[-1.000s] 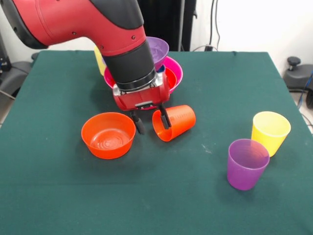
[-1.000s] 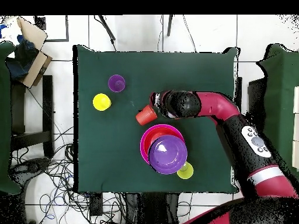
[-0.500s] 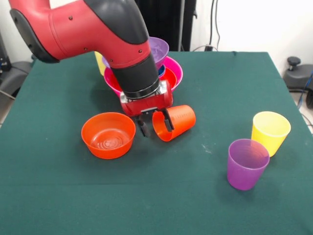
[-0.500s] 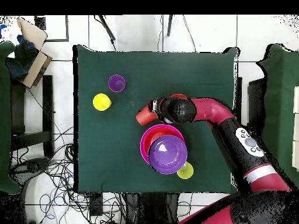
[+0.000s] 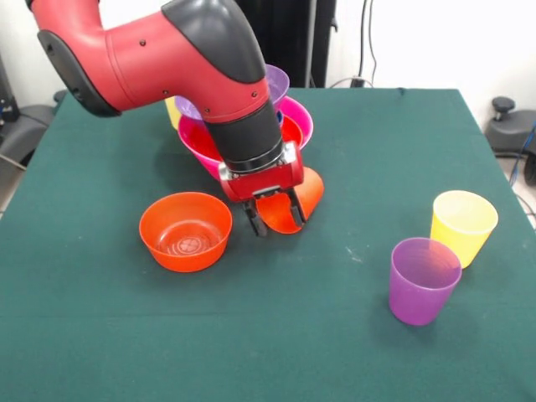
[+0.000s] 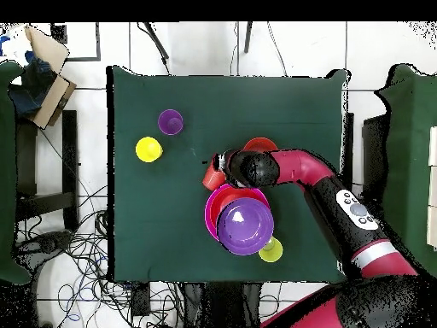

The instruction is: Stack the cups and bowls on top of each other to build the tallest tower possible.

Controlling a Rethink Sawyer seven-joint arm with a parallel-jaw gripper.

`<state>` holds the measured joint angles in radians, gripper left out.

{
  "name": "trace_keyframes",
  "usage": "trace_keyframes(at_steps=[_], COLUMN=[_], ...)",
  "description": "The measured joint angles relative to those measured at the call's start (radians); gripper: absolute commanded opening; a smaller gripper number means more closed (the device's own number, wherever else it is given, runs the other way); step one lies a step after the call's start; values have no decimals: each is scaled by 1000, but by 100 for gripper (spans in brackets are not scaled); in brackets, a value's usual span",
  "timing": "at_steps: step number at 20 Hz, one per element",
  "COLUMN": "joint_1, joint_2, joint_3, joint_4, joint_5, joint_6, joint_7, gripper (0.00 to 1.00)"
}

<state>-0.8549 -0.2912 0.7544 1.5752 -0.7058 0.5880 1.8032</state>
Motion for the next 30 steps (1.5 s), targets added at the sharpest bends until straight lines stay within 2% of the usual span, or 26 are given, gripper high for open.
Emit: trace_keyframes(at_steps=[14, 23, 30], joint_1=[-1, -13, -15], joint_2=[-21, -166, -215], joint_3=[0, 0, -2], joint_4=[47, 190, 219], joint_5=[-8, -7, -7], joint_6=[-13, -13, -13], joint_7=[0, 0, 0], gripper=[100, 100, 100])
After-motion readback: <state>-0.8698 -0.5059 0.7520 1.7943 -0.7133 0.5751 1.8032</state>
